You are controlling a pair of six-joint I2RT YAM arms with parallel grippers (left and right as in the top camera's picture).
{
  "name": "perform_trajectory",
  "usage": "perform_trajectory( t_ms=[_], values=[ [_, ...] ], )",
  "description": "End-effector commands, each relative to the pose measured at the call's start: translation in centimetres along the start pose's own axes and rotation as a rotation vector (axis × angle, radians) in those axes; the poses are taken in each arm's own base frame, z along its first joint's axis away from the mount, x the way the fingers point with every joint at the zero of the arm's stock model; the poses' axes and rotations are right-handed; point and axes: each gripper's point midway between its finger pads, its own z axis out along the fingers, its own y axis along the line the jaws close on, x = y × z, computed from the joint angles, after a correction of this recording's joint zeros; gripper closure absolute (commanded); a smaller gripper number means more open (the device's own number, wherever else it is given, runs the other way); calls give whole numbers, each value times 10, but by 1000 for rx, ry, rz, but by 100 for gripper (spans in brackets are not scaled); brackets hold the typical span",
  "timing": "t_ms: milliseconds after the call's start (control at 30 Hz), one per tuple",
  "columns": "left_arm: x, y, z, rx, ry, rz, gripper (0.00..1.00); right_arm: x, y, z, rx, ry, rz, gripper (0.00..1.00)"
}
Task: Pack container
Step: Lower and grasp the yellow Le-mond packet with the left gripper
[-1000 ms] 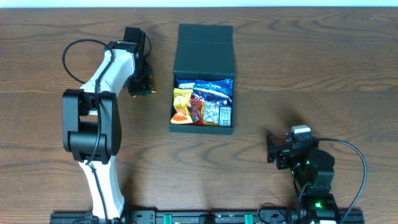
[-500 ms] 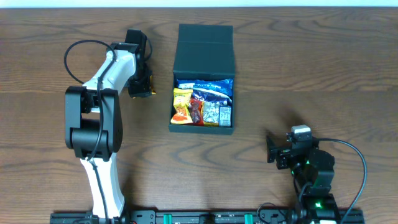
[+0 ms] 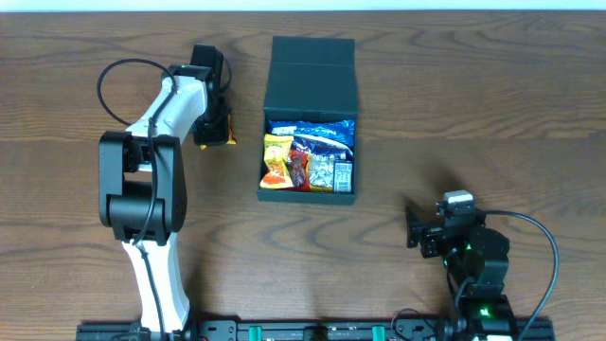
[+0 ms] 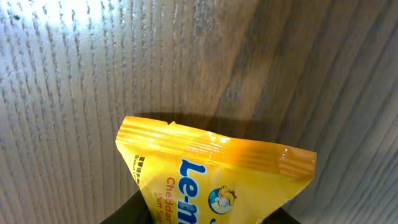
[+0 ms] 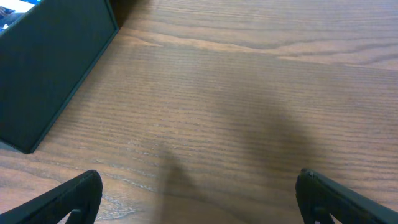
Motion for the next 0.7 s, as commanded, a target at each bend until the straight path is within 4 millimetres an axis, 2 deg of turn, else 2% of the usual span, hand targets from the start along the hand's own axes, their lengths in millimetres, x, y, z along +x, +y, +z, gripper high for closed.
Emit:
perform_trajectory(
  t_ms=[0,467,667],
  values=[
    [-6,6,10,-29,-31,93,66,1,-2,0,8,-1,8,1],
    [-9,5,10,-31,-49,372,67,1,-2,0,8,-1,8,1],
    [-15,3,10,-39,-83,614,69,1,-2,0,8,-1,8,1]
  ],
)
